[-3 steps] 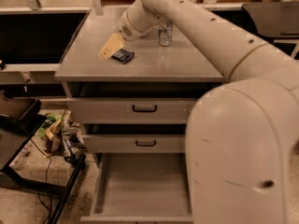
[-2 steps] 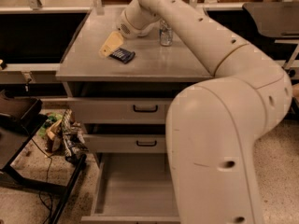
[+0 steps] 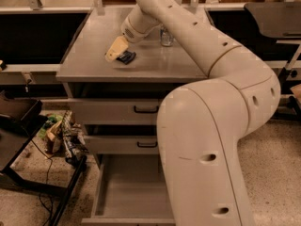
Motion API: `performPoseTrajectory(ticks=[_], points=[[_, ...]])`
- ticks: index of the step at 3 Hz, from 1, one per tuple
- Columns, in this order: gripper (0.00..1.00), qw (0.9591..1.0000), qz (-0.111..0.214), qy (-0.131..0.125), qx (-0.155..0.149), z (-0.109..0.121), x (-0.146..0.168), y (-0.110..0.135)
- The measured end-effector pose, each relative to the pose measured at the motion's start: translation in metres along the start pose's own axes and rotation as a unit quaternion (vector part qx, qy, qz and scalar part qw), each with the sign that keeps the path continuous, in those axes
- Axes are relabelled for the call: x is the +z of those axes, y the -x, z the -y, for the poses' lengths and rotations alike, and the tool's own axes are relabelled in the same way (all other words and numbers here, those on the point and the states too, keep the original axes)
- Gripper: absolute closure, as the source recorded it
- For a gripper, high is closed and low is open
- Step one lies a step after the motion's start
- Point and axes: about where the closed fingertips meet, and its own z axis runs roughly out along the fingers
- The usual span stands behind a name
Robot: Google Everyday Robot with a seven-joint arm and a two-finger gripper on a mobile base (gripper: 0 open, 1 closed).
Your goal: Place rxbar blueberry into bottom drawer
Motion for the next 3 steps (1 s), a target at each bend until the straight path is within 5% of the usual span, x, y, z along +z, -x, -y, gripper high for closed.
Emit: performPoseTrajectory(ticks=[1,3], points=[[0.14,0.9998,-0.018,0.006,0.009,-0.007,0.012,-0.015],[0.58,0.9994,-0.027,0.019,0.012,-0.018,0.021,-0.022]])
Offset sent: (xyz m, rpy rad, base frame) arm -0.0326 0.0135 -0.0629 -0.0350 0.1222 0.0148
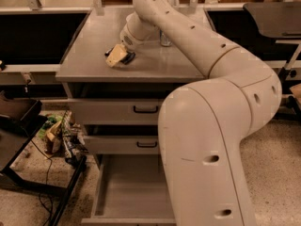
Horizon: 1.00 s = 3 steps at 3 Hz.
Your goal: Place rxbar blueberry into bottom drawer
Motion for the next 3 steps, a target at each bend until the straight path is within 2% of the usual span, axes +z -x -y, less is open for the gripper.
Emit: performPoseTrajectory(ticks=[1,2,3], points=[[0.81,1.0,0.0,0.0,0.0,0.0,0.0,0.0],[1.0,1.0,0.0,0.0,0.0,0.0,-0.0003,0.0003],[1.0,1.0,0.0,0.0,0.0,0.0007,-0.0074,0.0058]])
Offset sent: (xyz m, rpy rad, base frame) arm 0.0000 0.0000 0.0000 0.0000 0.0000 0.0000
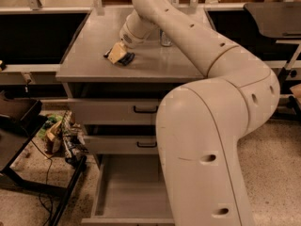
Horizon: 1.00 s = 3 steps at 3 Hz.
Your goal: Place rxbar blueberry into bottom drawer
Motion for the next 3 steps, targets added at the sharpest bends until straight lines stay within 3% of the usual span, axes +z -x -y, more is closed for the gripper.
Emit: performPoseTrajectory(ticks=[1,2,3], points=[[1.0,1.0,0.0,0.0,0.0,0.001,-0.006,0.004],[1.0,0.9986,0.03,-0.043,-0.004,0.009,-0.055,0.004],[1.0,0.9917,0.086,-0.095,-0.014,-0.009,-0.14,0.009]])
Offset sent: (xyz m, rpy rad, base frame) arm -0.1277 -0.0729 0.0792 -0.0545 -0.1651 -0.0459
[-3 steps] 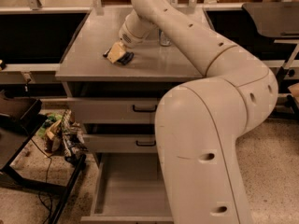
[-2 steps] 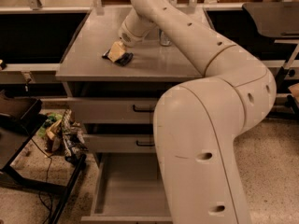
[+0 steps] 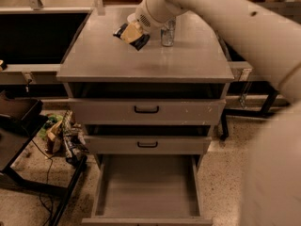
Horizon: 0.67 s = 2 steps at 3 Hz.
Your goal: Place rxbar blueberry into bottom drawer
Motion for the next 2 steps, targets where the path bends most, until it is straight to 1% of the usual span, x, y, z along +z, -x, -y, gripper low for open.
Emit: performPoseTrajectory(ticks=[1,2], points=[[1.0,0.9983,0.045,-0.036,-0.008,-0.029,-0.09,0.008],[1.0,0.9991,0.018,-0.037,-0.007,-0.076,-0.134,-0.035]])
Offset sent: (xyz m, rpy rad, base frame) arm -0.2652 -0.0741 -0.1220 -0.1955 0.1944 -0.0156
